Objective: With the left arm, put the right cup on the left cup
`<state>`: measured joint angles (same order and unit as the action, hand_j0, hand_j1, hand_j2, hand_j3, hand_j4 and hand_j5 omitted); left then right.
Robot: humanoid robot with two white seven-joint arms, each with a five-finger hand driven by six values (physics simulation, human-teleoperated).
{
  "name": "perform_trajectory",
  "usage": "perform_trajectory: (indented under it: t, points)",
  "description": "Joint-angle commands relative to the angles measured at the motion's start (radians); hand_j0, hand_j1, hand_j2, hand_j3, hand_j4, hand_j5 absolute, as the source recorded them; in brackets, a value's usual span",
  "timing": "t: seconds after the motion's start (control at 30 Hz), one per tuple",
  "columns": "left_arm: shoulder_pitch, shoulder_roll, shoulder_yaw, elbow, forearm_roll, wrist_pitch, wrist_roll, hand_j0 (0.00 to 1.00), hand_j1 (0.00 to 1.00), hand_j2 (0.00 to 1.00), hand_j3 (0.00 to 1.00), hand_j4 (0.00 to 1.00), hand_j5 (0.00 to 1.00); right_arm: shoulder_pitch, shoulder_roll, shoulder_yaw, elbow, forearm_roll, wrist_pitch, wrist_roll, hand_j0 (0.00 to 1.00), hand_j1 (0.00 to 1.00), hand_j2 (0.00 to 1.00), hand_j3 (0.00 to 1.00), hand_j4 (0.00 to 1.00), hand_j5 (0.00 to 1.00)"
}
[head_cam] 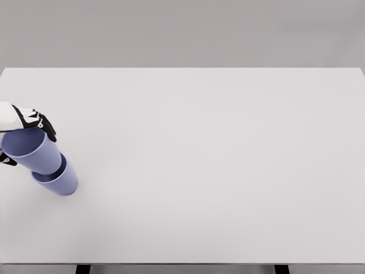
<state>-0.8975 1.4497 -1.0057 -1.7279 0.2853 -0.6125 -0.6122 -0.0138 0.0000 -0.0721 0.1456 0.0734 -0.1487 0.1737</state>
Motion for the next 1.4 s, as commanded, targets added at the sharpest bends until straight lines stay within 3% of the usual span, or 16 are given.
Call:
perform_trajectory:
  t: [0.0,0.63,0.7,0.73,0.77,0.8,1.13,1.23,1.37]
  points:
    - [0.0,-0.012,0.002,0.01,0.005,0.002,0.001,0.47,0.47,0.47,0.47,0.47,0.47,0.0,0.0,0.0,0.0,0.0,0.0,0.0,1.0,1.0,1.0,1.0,1.0,1.0]
    - [0.017,-0.048,0.002,0.062,-0.035,0.002,0.001,0.5,0.5,0.5,0.5,0.5,0.5,0.0,0.0,0.0,0.0,0.0,0.0,0.0,1.0,1.0,1.0,1.0,1.0,1.0]
    - [0.018,-0.048,0.002,0.062,-0.035,0.002,0.001,0.61,0.61,0.61,0.61,0.61,0.61,0.0,0.0,0.0,0.0,0.0,0.0,0.0,1.0,1.0,1.0,1.0,1.0,1.0]
    - [0.018,-0.048,0.002,0.06,-0.035,0.002,0.001,0.72,0.72,0.72,0.72,0.72,0.72,0.0,0.0,0.0,0.0,0.0,0.0,0.0,1.0,1.0,1.0,1.0,1.0,1.0]
    - [0.018,-0.048,0.004,0.06,-0.035,0.002,0.001,0.91,0.91,0.91,0.91,0.91,0.91,0.0,0.0,0.0,0.0,0.0,0.0,0.001,1.0,1.0,1.0,1.0,1.0,1.0]
    - [0.018,-0.046,0.004,0.06,-0.034,0.002,0.001,1.0,1.0,1.0,1.0,1.0,1.0,0.0,0.0,0.0,0.0,0.0,0.0,0.001,1.0,1.0,1.0,1.0,1.0,1.0]
    - [0.022,-0.029,0.029,0.05,-0.028,0.002,0.001,1.0,1.0,1.0,1.0,1.0,1.0,0.0,0.0,0.0,0.0,0.0,0.0,0.0,1.0,1.0,1.0,1.0,1.0,1.0]
    - [0.022,0.03,0.064,0.045,-0.021,0.002,0.001,1.0,1.0,1.0,1.0,1.0,1.0,0.0,0.0,0.0,0.0,0.0,0.0,0.0,1.0,1.0,1.0,1.0,1.0,1.0]
    - [0.006,0.014,0.125,0.045,0.075,0.002,0.001,1.0,1.0,1.0,1.0,1.0,1.0,0.0,0.0,0.0,0.0,0.0,0.0,0.0,1.0,1.0,1.0,1.0,1.0,1.0]
